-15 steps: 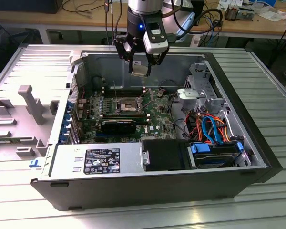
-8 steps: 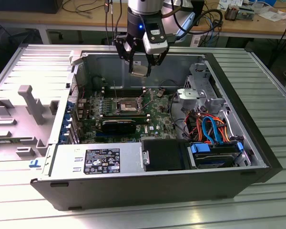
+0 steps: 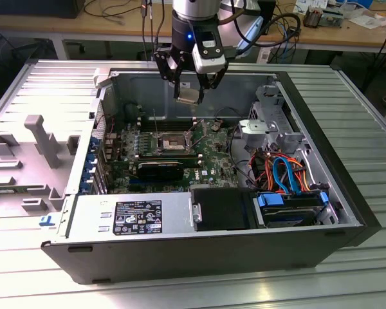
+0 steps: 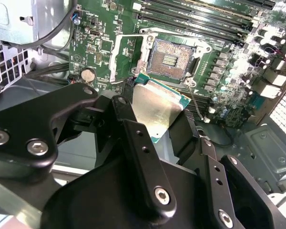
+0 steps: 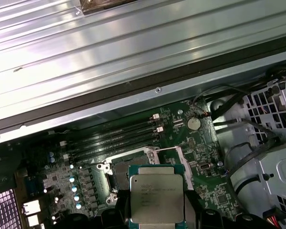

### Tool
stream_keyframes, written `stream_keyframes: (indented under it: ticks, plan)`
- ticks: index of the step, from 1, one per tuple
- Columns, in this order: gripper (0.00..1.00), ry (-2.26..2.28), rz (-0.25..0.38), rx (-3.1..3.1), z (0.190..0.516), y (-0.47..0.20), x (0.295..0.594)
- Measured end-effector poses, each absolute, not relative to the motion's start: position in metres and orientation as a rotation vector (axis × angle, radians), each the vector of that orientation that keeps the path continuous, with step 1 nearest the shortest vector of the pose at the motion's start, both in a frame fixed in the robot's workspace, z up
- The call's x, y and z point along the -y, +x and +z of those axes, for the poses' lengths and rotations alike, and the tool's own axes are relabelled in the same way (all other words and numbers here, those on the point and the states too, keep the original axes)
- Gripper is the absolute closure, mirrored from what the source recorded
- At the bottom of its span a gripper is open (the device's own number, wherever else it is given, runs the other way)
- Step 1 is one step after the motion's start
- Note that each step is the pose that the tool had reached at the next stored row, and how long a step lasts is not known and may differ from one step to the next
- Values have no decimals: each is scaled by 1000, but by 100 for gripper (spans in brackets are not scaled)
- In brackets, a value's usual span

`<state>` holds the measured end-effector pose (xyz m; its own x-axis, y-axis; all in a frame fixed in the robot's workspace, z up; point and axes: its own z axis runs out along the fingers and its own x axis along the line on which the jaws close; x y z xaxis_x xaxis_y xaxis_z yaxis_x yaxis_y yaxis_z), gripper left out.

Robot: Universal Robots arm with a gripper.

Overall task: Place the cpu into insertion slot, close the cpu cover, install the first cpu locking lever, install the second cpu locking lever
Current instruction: 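Place the cpu into insertion slot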

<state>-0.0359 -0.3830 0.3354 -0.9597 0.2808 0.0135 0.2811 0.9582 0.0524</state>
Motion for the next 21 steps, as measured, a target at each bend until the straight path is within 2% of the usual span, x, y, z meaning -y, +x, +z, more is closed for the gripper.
stream_keyframes:
  ticks: [21]
  plan:
    - [46,-514,-83,3094,334,-36,383]
